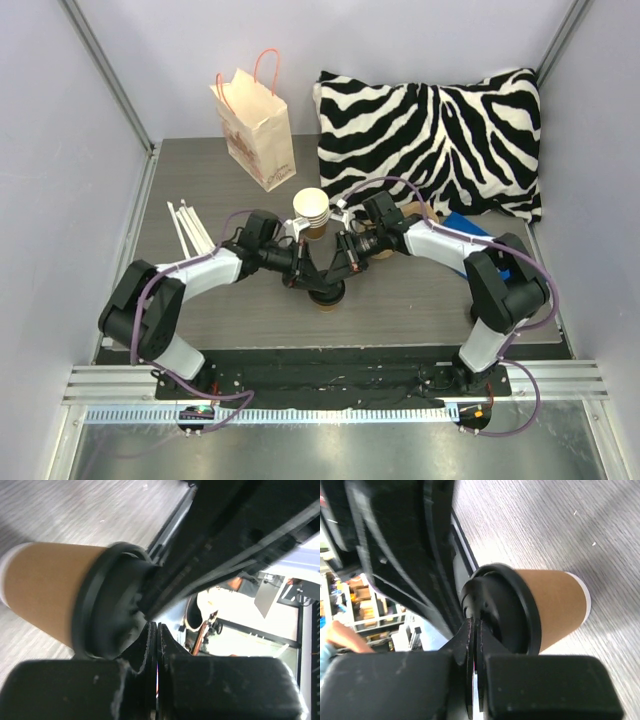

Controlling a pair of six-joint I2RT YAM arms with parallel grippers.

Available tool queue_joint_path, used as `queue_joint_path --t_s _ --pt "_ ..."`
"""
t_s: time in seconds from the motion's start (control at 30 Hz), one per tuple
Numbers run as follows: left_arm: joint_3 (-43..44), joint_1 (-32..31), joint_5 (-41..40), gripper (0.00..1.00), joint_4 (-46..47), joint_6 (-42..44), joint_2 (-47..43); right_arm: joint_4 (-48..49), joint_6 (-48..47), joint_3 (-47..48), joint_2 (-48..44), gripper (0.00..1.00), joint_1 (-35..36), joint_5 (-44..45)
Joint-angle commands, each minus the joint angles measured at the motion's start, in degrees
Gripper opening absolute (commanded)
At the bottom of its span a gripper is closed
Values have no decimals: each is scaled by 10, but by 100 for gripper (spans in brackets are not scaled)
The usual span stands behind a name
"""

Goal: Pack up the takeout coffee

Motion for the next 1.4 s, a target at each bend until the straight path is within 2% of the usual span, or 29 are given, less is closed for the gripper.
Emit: queue_joint_path --t_s 0.0,0.2,0.3,0.47,0.63,0.77,0.93,1.1,1.2,1.3,1.37 --pt "-4 -4 10 0 100 -45 -87 -15 -10 30 -84 1 3 24" --pt "0 -4 10 0 102 -64 -115 -19 13 -10 -148 1 12 21" --pt "-7 -1 -7 0 126 -83 -106 -21 10 -31 -144 1 20 27" --pt "-23 12 -23 0 172 -117 -38 10 4 -70 -108 1 30 41" --pt "-22 26 -60 0 67 -54 22 -1 -36 -71 -41 1 29 67" --pt "-22 40 -91 0 10 -13 49 -5 -41 -74 -26 1 28 89" --pt "-26 42 -67 0 33 -19 37 -20 -48 -65 -25 1 23 88" --pt "-21 40 -13 0 108 -61 -12 -42 -63 -43 -70 1 22 61" --pt "-12 40 9 0 120 -71 -43 -69 -79 -16 -104 1 23 50" --pt "-9 41 6 0 113 -70 -78 -84 -80 12 -121 4 23 63" --pt "-14 41 -1 0 101 -70 -85 -89 -77 27 -126 11 24 75"
